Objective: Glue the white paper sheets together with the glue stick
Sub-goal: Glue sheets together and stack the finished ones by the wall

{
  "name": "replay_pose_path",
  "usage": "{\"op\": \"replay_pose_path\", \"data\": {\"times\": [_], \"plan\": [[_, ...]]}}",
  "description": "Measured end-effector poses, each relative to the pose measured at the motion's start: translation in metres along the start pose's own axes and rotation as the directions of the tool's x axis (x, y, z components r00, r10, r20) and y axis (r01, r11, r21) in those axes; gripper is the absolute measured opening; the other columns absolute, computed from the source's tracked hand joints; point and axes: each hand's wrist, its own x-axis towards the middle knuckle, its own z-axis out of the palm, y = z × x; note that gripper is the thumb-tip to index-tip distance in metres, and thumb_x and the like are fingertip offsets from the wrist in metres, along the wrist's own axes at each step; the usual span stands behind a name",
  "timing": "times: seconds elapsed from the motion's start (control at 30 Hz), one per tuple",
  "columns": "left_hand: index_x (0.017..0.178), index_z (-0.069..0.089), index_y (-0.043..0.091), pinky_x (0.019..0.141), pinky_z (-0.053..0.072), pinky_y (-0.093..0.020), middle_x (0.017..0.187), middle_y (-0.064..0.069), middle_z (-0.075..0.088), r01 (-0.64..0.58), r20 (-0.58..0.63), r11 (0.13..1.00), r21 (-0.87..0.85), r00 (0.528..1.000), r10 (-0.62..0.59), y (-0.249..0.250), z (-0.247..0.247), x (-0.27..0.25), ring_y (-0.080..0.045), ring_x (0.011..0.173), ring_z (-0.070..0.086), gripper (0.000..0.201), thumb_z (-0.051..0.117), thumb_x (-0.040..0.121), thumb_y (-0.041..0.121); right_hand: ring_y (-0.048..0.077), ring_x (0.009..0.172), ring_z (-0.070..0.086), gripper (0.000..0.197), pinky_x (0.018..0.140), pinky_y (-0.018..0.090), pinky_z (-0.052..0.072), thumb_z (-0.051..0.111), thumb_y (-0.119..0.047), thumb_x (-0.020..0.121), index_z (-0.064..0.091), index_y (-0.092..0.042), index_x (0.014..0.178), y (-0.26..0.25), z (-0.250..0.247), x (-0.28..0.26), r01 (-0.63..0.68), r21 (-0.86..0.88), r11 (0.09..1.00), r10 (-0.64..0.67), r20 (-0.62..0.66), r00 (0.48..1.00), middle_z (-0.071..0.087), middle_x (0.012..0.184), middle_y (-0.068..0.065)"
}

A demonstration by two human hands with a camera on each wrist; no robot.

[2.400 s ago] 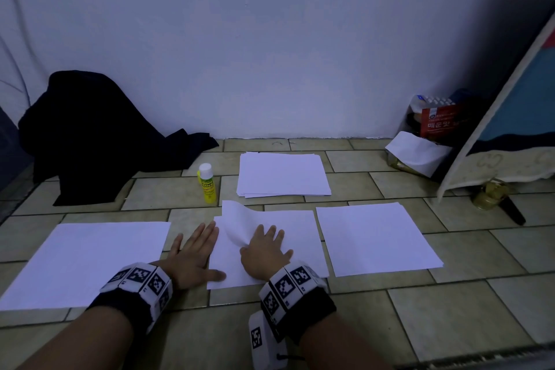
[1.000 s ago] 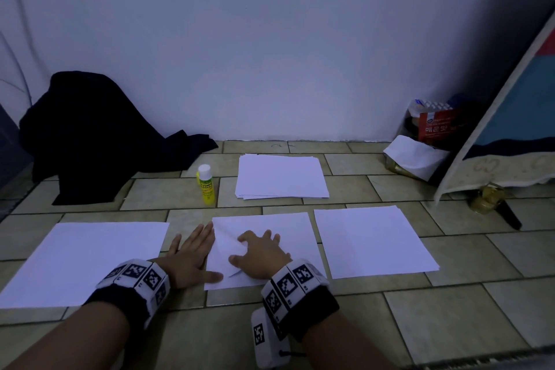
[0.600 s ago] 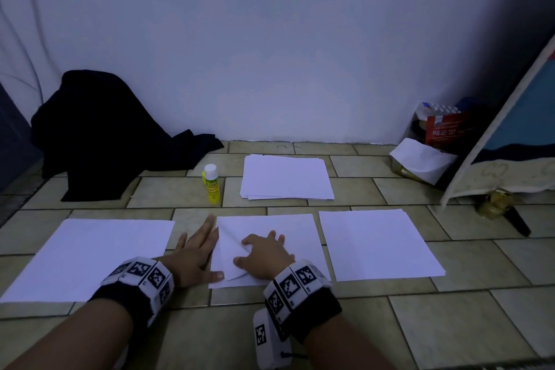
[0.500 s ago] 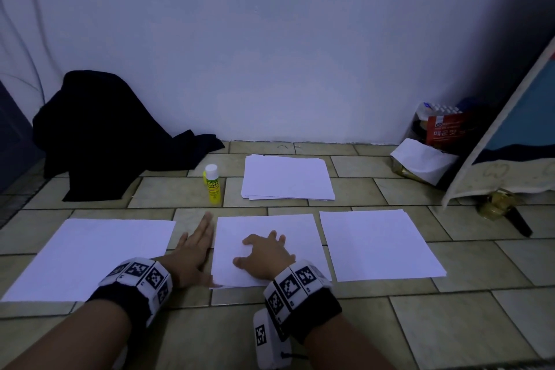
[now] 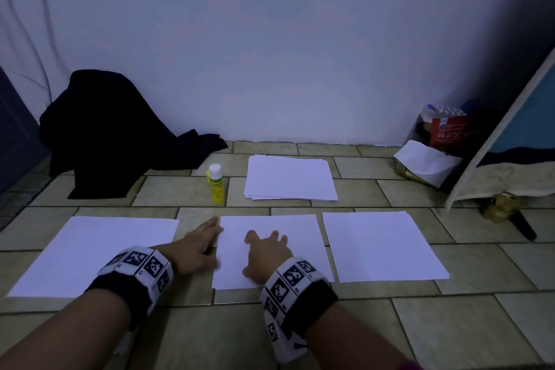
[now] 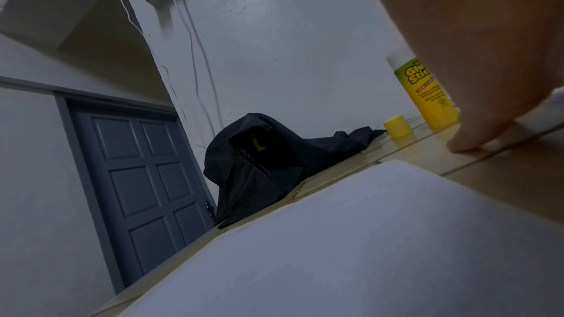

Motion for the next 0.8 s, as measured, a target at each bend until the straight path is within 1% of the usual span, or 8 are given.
{"op": "replay_pose_path", "data": {"times": [0.07, 0.13, 0.23, 0.3, 0.4, 0.6, 0.73, 0.8], "plan": [[0.153, 0.004, 0.014, 0.119, 0.009, -0.03, 0.161, -0.002, -0.012, -0.003, -0.021, 1.0, 0.031, 1.0, 0.004, 0.001, 0.002, -0.001, -0.02, 0.149, 0.0, 0.082, 0.059, 0.094, 0.028, 0.041, 0.14, 0.013, 0.071, 0.111, 0.054, 0.026, 0.065, -0.041, 0.085, 0.025, -0.022, 0.141, 0.0, -0.006, -0.008, 0.044, -0.056, 0.997, -0.043, 0.021, 0.999, 0.029, 0.145, 0.022], [0.152, 0.003, 0.014, 0.118, 0.009, -0.028, 0.161, -0.002, -0.01, -0.013, -0.041, 0.999, 0.033, 0.999, 0.014, -0.001, 0.003, -0.001, -0.018, 0.149, 0.001, 0.085, 0.062, 0.092, 0.026, 0.041, 0.14, 0.014, 0.09, 0.114, 0.052, 0.022, 0.072, -0.048, 0.078, 0.02, -0.018, 0.144, -0.001, -0.011, -0.014, 0.071, -0.11, 0.991, -0.067, 0.033, 0.997, 0.03, 0.145, 0.021], [0.153, 0.002, 0.017, 0.118, 0.009, -0.029, 0.161, 0.0, -0.01, -0.01, -0.026, 1.0, 0.004, 1.0, 0.01, -0.002, 0.001, -0.003, -0.018, 0.149, 0.002, 0.09, 0.066, 0.089, 0.028, 0.041, 0.138, 0.017, 0.1, 0.11, 0.056, 0.028, 0.079, -0.049, 0.069, 0.019, -0.017, 0.143, -0.005, -0.009, -0.009, 0.056, -0.124, 0.991, -0.052, 0.034, 0.998, 0.035, 0.143, 0.019], [0.153, 0.002, 0.019, 0.119, 0.01, -0.029, 0.161, 0.001, -0.009, -0.005, -0.018, 1.0, -0.01, 1.0, 0.005, -0.002, 0.001, -0.004, -0.018, 0.148, 0.003, 0.093, 0.067, 0.088, 0.032, 0.04, 0.137, 0.02, 0.098, 0.108, 0.056, 0.03, 0.08, -0.047, 0.069, 0.021, -0.016, 0.141, -0.008, -0.007, -0.005, 0.051, -0.122, 0.991, -0.047, 0.033, 0.998, 0.041, 0.139, 0.018], [0.153, -0.001, 0.02, 0.12, 0.014, -0.032, 0.161, 0.002, -0.007, 0.005, -0.018, 1.0, -0.018, 1.0, -0.006, -0.002, 0.001, -0.003, -0.019, 0.148, 0.007, 0.101, 0.072, 0.084, 0.035, 0.041, 0.136, 0.023, 0.088, 0.111, 0.053, 0.025, 0.076, -0.043, 0.076, 0.024, -0.014, 0.14, -0.007, -0.009, -0.005, 0.057, -0.122, 0.991, -0.056, 0.011, 0.998, 0.044, 0.137, 0.02], [0.153, -0.007, 0.018, 0.119, 0.017, -0.033, 0.161, 0.0, 0.0, 0.018, -0.045, 0.996, -0.083, 0.999, -0.022, -0.005, 0.003, -0.002, -0.02, 0.146, 0.014, 0.112, 0.077, 0.08, 0.032, 0.041, 0.14, 0.018, 0.058, 0.116, 0.05, 0.016, 0.052, -0.037, 0.095, 0.027, -0.016, 0.143, -0.003, -0.01, -0.005, 0.047, -0.028, 0.999, -0.048, -0.021, 0.999, 0.038, 0.143, 0.024], [0.15, 0.008, 0.02, 0.119, 0.019, -0.036, 0.161, 0.005, -0.006, 0.001, -0.033, 0.999, -0.052, 0.999, -0.002, -0.008, 0.004, -0.002, -0.02, 0.147, 0.012, 0.098, 0.075, 0.08, 0.035, 0.041, 0.143, 0.01, 0.054, 0.117, 0.05, 0.005, 0.038, -0.033, 0.101, 0.019, -0.018, 0.149, -0.002, -0.008, -0.002, 0.038, -0.018, 0.999, -0.039, -0.018, 0.999, 0.03, 0.148, 0.026], [0.146, 0.017, 0.021, 0.119, 0.02, -0.037, 0.16, 0.007, -0.007, -0.012, -0.032, 0.999, -0.037, 0.999, 0.011, -0.008, 0.004, -0.002, -0.02, 0.147, 0.012, 0.089, 0.075, 0.081, 0.035, 0.042, 0.144, 0.0, 0.054, 0.117, 0.053, 0.003, 0.034, -0.034, 0.102, 0.015, -0.025, 0.151, -0.004, -0.005, 0.001, 0.016, -0.018, 1.0, -0.016, 0.01, 1.0, 0.018, 0.153, 0.026]]}}
